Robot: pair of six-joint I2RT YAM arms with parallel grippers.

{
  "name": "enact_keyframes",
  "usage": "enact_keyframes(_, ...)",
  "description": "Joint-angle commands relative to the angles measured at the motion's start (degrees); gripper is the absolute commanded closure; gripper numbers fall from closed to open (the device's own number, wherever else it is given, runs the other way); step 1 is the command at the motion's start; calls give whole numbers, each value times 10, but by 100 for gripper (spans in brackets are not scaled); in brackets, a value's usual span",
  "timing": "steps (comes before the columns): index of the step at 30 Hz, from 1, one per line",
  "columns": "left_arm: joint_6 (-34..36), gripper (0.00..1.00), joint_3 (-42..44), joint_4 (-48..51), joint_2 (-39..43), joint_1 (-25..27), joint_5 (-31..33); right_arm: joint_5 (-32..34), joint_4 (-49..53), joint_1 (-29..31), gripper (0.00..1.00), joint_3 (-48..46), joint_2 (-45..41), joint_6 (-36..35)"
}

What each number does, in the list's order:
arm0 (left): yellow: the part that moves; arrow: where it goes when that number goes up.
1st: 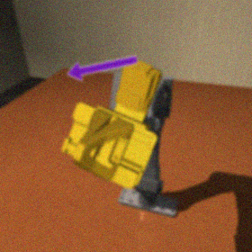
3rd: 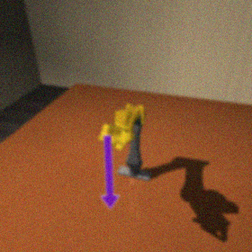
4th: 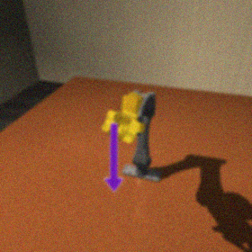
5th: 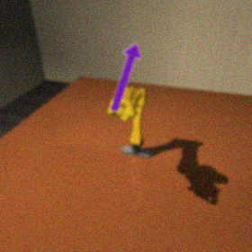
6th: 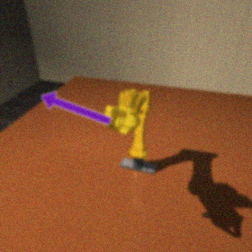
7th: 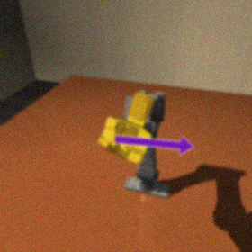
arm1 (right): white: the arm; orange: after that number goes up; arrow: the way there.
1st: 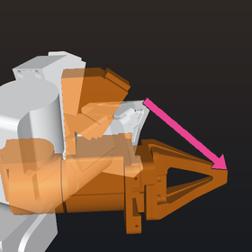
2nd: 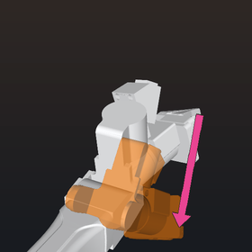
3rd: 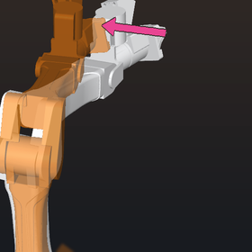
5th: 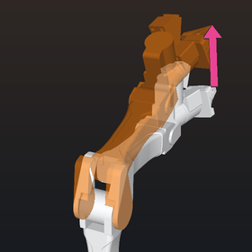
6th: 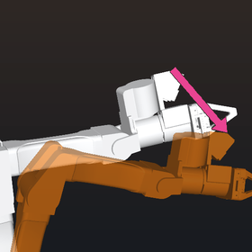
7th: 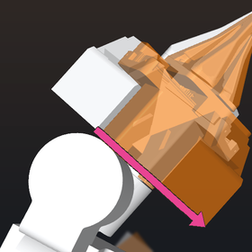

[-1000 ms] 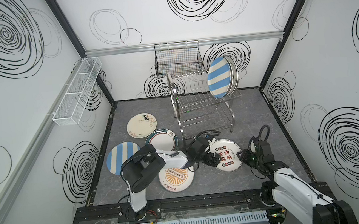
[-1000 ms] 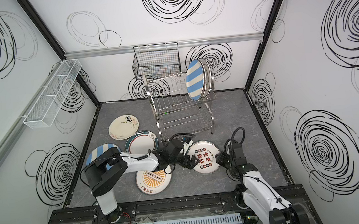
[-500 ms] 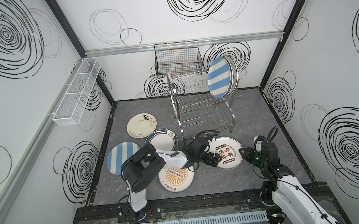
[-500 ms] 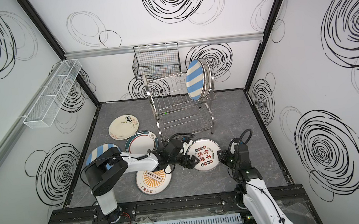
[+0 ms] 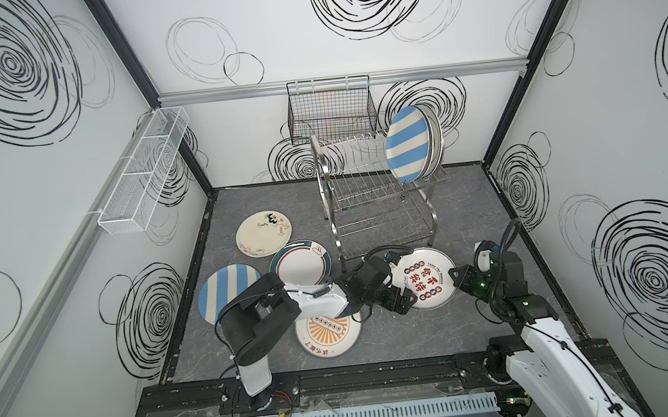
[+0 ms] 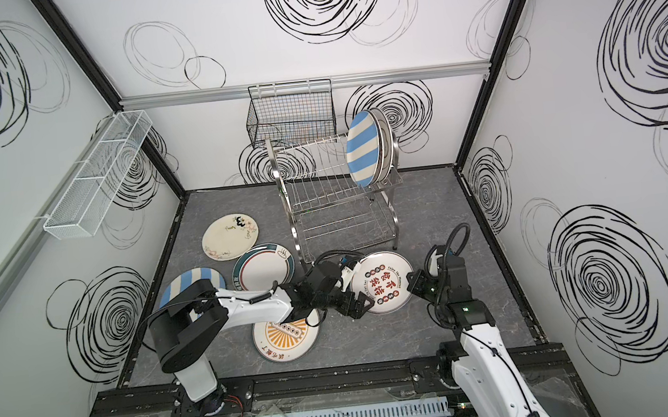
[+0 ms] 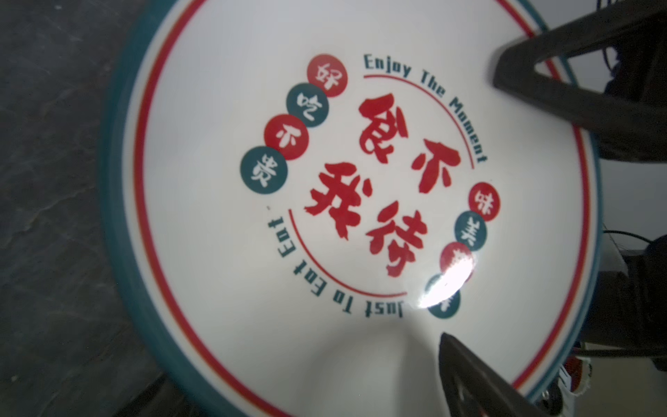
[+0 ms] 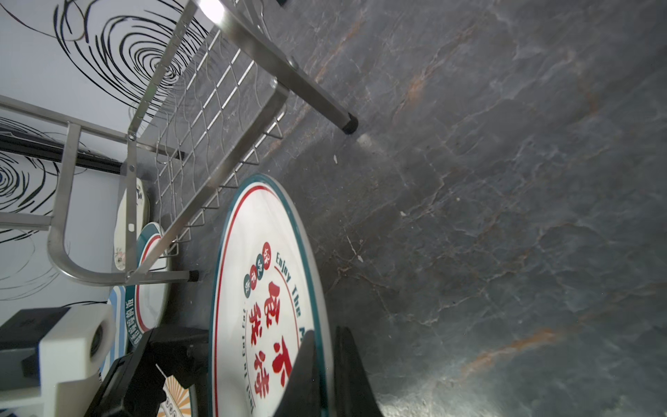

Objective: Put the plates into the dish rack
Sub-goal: 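Lift the red-lettered plate upright toward the rack while the left arm withdraws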

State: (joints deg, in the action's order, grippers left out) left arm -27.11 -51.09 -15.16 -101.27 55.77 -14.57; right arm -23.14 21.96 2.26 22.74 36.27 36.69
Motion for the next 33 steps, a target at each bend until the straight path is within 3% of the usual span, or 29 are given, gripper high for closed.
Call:
enact_keyframes(1,-7,4,17,-5,43,0,-5,38,64,3,100,86,11,-38)
enact_keyframes(6,-24,4,48,6,98,-20,-42,71,179,2,100,237,72,-111)
enact_keyframes(12,-15,4,87,82,204,-24,-15,50,273,2,100,356,116,-167)
enact_keyframes(17,-15,4,113,160,316,-58,4,-37,325,3,100,428,129,-204)
enact_keyframes(20,-9,4,129,208,388,-114,3,-103,336,6,100,469,134,-219)
enact_keyframes(23,5,4,137,255,455,-184,-8,-223,285,11,100,496,130,-196)
enact_keyframes(25,22,4,137,276,490,-231,-18,-256,220,23,100,517,128,-154)
enact_keyframes(33,104,4,68,356,485,-397,-128,-107,143,103,100,686,219,-127)
